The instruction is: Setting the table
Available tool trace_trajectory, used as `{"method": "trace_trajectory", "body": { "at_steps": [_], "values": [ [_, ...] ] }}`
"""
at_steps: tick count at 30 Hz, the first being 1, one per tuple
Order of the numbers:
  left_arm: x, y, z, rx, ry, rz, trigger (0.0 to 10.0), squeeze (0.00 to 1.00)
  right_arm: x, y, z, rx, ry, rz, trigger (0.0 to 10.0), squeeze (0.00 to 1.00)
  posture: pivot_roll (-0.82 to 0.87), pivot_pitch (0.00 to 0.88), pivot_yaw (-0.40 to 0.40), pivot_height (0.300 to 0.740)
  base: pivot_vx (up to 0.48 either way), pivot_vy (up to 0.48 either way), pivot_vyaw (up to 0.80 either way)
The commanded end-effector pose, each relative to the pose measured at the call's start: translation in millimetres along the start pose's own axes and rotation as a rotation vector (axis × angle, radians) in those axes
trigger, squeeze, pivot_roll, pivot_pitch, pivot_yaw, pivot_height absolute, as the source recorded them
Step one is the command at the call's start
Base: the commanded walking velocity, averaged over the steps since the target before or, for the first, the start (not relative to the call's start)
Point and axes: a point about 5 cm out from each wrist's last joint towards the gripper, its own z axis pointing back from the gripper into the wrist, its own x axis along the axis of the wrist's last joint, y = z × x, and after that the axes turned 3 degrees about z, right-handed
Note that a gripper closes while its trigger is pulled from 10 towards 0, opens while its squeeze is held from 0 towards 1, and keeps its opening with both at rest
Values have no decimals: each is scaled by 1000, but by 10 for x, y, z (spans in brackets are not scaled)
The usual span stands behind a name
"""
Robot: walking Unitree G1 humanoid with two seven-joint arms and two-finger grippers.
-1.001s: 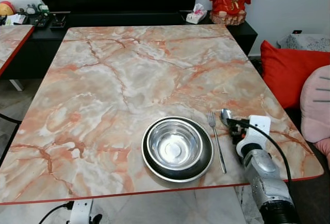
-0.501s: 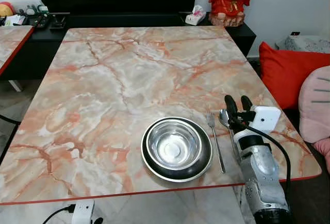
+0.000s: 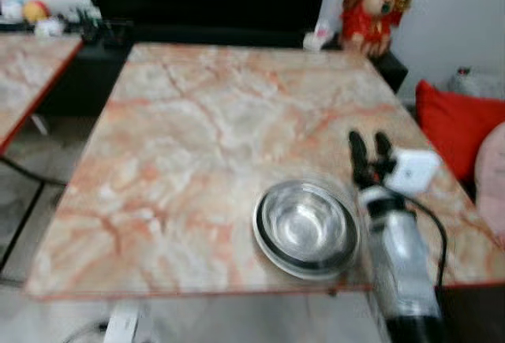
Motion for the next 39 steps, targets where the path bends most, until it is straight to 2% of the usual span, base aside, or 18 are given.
{"method": "trace_trajectory", "body": {
  "at_steps": [1,10,19,27,39],
  "values": [
    [-114,-52,13,-12,41,8,10000,0,38,-58,10,-15,-15,0,10000,0,58,36,-52,740,0,480,800],
    [-126,-51,16,-9,45,14,10000,0,73,-5,-36,6,-29,-22,10000,0,66,38,-58,740,0,480,178],
    [-51,-160,-23,-19,33,18,10000,0,130,41,-81,28,-48,-33,10000,0,68,38,-61,740,0,480,0],
    [10,-120,-31,-16,23,20,10000,0,137,92,-85,37,-52,-50,10000,0,69,39,-59,740,0,480,0],
    [-81,-88,-2,-13,33,24,10000,0,123,168,-90,53,-50,-72,10000,0,76,38,-58,740,0,480,0]
  ]
}}
